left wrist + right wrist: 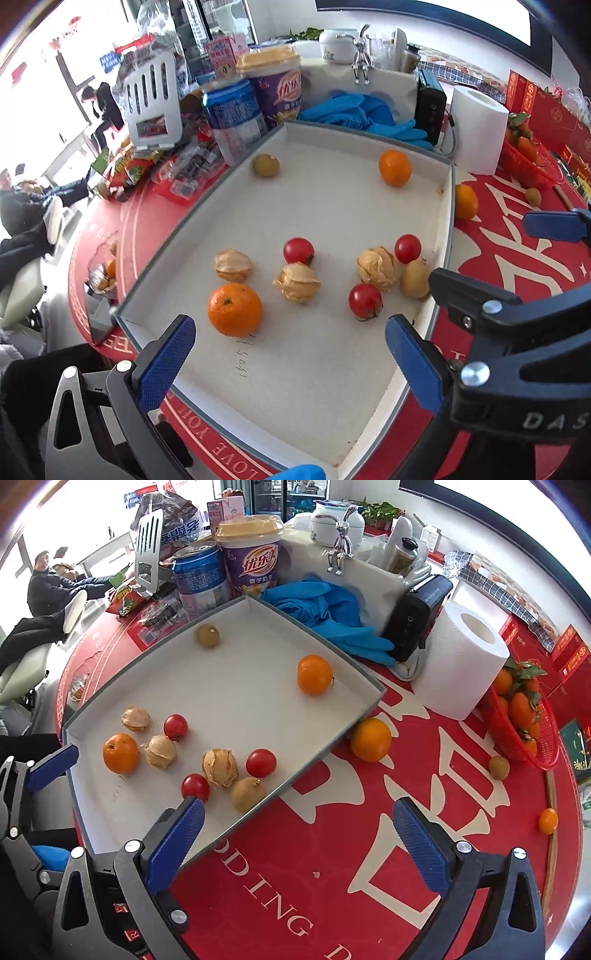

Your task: Organize fruits

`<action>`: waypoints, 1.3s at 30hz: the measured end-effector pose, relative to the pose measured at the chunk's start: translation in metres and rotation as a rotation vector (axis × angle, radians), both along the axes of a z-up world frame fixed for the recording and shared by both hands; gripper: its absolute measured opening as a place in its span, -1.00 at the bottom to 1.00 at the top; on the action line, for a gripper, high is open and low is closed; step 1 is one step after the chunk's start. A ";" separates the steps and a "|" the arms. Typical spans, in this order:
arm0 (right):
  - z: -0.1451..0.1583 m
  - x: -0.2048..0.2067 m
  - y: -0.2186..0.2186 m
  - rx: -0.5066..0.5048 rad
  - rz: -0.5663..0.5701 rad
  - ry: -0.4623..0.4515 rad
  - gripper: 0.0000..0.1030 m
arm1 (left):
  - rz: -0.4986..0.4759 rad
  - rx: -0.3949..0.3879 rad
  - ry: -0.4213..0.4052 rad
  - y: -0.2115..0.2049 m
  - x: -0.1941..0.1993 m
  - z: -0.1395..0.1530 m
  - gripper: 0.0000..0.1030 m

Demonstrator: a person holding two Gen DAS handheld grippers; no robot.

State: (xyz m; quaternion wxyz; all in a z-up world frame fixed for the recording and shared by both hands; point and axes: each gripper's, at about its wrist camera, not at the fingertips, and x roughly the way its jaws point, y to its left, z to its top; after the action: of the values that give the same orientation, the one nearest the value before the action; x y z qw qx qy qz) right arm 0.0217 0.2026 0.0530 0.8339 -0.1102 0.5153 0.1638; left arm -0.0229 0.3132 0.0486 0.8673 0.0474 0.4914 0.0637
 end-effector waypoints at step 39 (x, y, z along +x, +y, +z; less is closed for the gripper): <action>0.004 -0.011 0.025 -0.089 0.017 -0.057 0.99 | 0.035 -0.110 0.015 0.028 0.002 -0.008 0.99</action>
State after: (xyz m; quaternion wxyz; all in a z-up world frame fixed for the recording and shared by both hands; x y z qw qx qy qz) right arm 0.0103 0.2281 0.0573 0.8411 -0.1560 0.4973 0.1445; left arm -0.0207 0.3408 0.0401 0.8636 -0.0086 0.5015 0.0516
